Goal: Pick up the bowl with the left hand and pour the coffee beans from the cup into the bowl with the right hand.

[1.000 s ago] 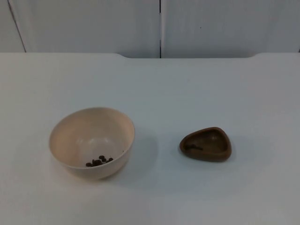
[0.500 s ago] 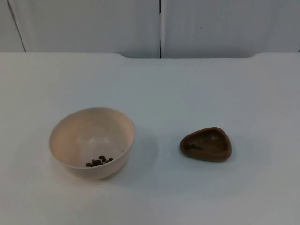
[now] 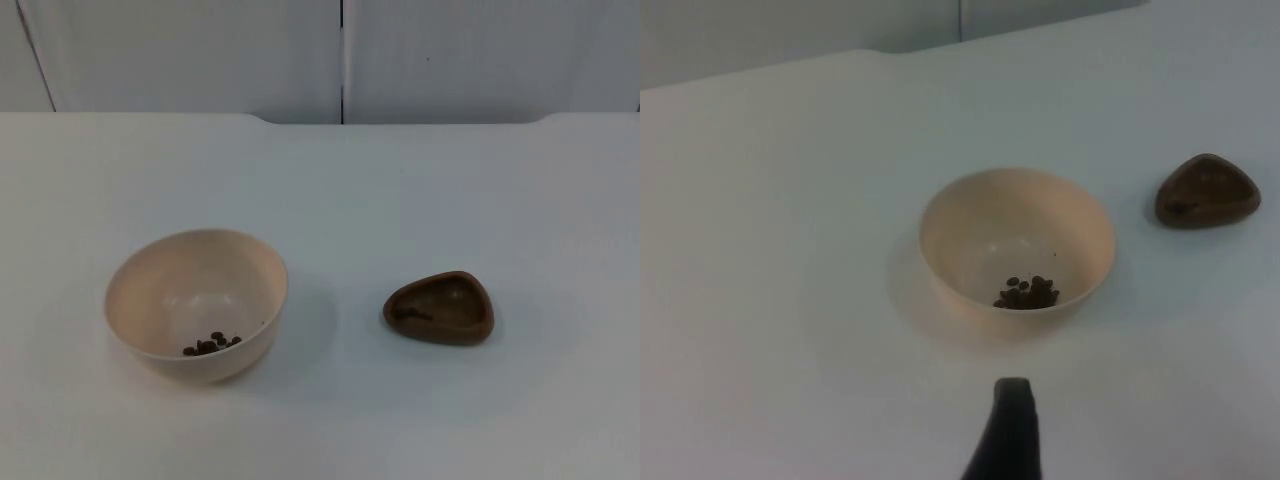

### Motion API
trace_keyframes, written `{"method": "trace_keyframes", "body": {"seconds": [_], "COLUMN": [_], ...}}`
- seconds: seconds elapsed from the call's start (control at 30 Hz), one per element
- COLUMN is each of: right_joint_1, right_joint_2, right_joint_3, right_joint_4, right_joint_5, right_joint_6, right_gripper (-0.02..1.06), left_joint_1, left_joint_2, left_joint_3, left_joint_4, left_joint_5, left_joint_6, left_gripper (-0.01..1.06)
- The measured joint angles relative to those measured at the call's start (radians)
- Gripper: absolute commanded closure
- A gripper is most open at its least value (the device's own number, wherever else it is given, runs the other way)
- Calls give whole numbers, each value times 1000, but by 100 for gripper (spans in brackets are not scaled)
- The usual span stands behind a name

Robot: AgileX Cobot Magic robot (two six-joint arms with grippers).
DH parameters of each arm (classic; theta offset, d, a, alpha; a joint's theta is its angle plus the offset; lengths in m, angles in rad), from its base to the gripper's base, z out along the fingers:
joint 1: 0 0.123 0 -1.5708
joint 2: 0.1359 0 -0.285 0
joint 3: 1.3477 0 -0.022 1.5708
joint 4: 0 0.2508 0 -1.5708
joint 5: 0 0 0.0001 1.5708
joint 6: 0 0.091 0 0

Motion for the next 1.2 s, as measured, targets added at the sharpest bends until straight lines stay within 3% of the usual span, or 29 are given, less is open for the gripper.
{"method": "trace_keyframes", "body": {"seconds": [0.2, 0.33, 0.37, 0.43, 0.47, 1.2], "right_joint_1": [0, 0, 0, 0, 0, 0], "right_joint_2": [0, 0, 0, 0, 0, 0], "right_joint_3": [0, 0, 0, 0, 0, 0], "right_joint_4": [-2, -8, -8, -10, -10, -10], "right_joint_5": [0, 0, 0, 0, 0, 0], "right_joint_6": [2, 2, 2, 2, 2, 2], "right_gripper": [29, 22, 12, 9, -1, -1], "left_joint_1": [0, 0, 0, 0, 0, 0], "left_joint_2": [0, 0, 0, 0, 0, 0], "left_joint_3": [0, 0, 0, 0, 0, 0], "left_joint_4": [0, 0, 0, 0, 0, 0], "left_joint_5": [0, 0, 0, 0, 0, 0], "left_joint_6": [0, 0, 0, 0, 0, 0], "left_gripper": [32, 3, 0, 0, 0, 0]}}
